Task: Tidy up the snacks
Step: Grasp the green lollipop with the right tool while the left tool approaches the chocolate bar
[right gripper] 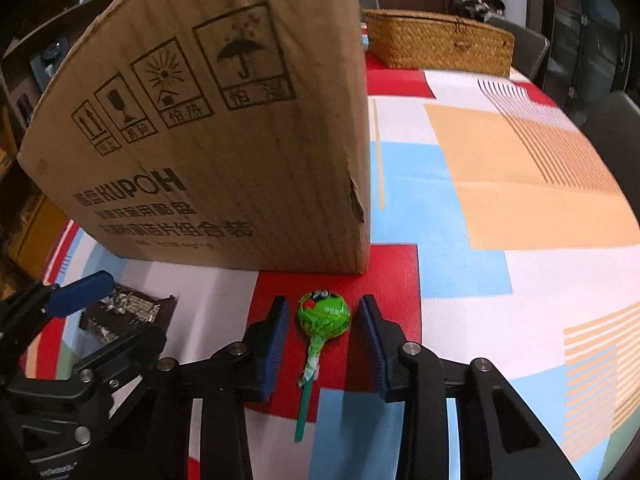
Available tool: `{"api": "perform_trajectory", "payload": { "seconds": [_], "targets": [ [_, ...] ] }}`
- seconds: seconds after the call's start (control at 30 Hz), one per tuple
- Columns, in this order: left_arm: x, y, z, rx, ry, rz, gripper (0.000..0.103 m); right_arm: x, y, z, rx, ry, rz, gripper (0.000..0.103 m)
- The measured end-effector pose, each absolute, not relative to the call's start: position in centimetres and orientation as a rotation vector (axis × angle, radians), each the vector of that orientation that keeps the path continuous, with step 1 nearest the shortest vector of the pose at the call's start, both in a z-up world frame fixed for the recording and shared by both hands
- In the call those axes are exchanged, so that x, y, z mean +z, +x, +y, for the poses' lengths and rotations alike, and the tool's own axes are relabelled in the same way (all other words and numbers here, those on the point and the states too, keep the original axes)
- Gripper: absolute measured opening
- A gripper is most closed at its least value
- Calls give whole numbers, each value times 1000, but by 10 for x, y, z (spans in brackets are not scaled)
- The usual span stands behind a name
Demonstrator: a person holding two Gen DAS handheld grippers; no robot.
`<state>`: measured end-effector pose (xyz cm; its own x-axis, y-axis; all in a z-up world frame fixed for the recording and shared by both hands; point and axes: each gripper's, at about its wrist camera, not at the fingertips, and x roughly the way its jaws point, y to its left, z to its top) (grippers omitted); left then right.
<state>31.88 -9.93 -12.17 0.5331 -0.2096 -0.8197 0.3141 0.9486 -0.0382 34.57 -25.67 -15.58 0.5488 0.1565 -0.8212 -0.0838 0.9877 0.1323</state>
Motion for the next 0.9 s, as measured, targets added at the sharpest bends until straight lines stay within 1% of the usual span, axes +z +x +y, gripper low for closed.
{"api": "perform_trajectory", "payload": {
  "seconds": [0.07,0.1,0.37,0.73,0.8,0.83,0.87,0.9],
  "targets": [
    [-123,319,-97,-311,115,959,67,-156,347,-254,135,59,976,31],
    [-123,319,-96,-310,112,959,67,-155,347,-253,134,52,975,27],
    [-121,312,-87,-325,105,953,67,-148,330,-244,152,49,966,27],
    [-99,291,-51,-383,169,915,67,-119,298,-223,209,96,921,27],
    [-97,285,-43,-394,194,904,69,-113,291,-212,225,89,917,27],
    [-97,283,-41,-399,210,900,73,-111,289,-209,232,84,916,27],
    [-97,281,-37,-407,234,894,75,-109,285,-203,244,80,914,27],
    [-98,279,-36,-414,252,892,75,-108,284,-198,251,78,914,27]
  ]
}}
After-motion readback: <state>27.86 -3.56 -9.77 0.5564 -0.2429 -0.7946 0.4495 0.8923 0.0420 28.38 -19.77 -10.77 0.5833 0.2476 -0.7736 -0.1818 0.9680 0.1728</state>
